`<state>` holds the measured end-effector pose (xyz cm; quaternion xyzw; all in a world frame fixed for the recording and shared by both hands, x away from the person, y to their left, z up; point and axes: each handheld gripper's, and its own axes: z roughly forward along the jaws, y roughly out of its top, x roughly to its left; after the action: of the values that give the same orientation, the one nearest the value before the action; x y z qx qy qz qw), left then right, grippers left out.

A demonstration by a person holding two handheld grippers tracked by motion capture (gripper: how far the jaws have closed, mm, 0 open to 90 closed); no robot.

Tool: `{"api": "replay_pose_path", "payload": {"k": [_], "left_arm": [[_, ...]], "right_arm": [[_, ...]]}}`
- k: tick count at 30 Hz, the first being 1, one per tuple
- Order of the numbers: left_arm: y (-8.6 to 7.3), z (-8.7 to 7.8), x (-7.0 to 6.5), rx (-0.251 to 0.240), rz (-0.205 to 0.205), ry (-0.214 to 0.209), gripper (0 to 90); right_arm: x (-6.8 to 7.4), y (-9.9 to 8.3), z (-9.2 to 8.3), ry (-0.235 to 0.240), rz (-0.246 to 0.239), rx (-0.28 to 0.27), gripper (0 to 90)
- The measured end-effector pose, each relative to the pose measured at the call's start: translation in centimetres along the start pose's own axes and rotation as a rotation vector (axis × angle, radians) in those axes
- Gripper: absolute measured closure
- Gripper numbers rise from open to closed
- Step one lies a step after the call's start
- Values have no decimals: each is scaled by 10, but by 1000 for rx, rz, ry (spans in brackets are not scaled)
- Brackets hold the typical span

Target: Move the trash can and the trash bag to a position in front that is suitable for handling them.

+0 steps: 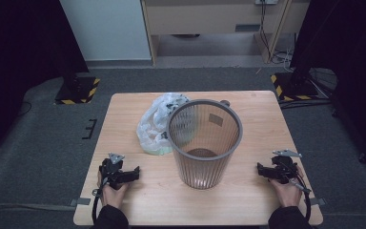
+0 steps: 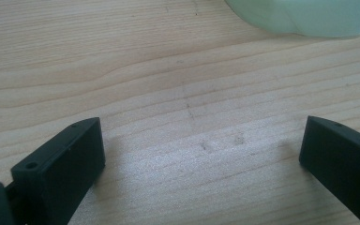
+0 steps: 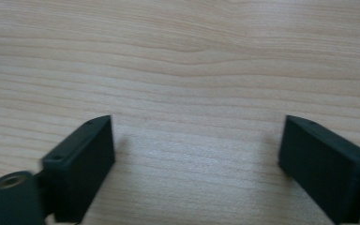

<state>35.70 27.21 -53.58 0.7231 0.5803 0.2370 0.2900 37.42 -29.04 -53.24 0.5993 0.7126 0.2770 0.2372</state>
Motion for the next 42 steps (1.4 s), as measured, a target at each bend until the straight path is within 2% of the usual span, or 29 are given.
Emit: {"api": "replay_pose_path", "payload": {"k": [3,6,7,8,9,10,13,15,17,20,22,24,26,28,31,34,36,37,38,40,42], "left_arm": [[1,0,-1,1,-8,8,0],[0,-4,-1,-6,-18,24,44],[0,-7,-1,-2,-30,33,115],[0,-11,-2,0,-42,39,229],[0,-12,-2,-3,-41,42,302],[0,-12,-2,-3,-41,42,297],[1,-23,-1,-60,-84,38,319],[2,-30,-1,-114,-104,33,324],[3,-36,0,-149,-126,31,323],[10,-43,0,-193,-159,33,315],[17,-49,-2,-219,-166,23,313],[27,-54,-6,-243,-154,16,312],[40,-59,-12,-272,-137,11,304],[54,-64,-20,-302,-124,4,284],[75,-72,-34,-350,-96,-17,277],[93,-75,-49,-389,-65,-48,287],[103,-76,-60,-422,-42,-61,303],[108,-77,-66,-432,-33,-67,312],[112,-77,-71,-434,-26,-79,331],[119,-76,-83,-440,-6,-97,339],[124,-75,-95,-446,15,-108,344]], "right_arm": [[5,0,-4,8,-11,-16,278],[11,0,-7,-13,-58,-25,363],[14,1,-8,-27,-72,-25,380],[17,2,-9,-39,-85,-18,413],[19,3,-11,-41,-98,-18,435],[21,3,-12,-25,-107,-23,450],[23,6,-16,53,-98,-38,427],[23,7,-20,107,-70,-67,399],[19,8,-25,151,-35,-121,384],[10,11,-33,248,83,-224,354],[5,13,-37,269,138,-277,349],[1,17,-40,269,158,-298,307],[-1,23,-42,250,165,-301,301],[-3,30,-47,244,188,-331,299],[-3,43,-55,255,203,-363,273],[0,57,-58,339,189,-372,148],[5,65,-60,419,143,-352,106],[9,68,-62,432,122,-350,113],[14,70,-64,413,100,-359,149],[25,75,-69,322,46,-394,200],[34,81,-70,279,7,-411,204]]}}
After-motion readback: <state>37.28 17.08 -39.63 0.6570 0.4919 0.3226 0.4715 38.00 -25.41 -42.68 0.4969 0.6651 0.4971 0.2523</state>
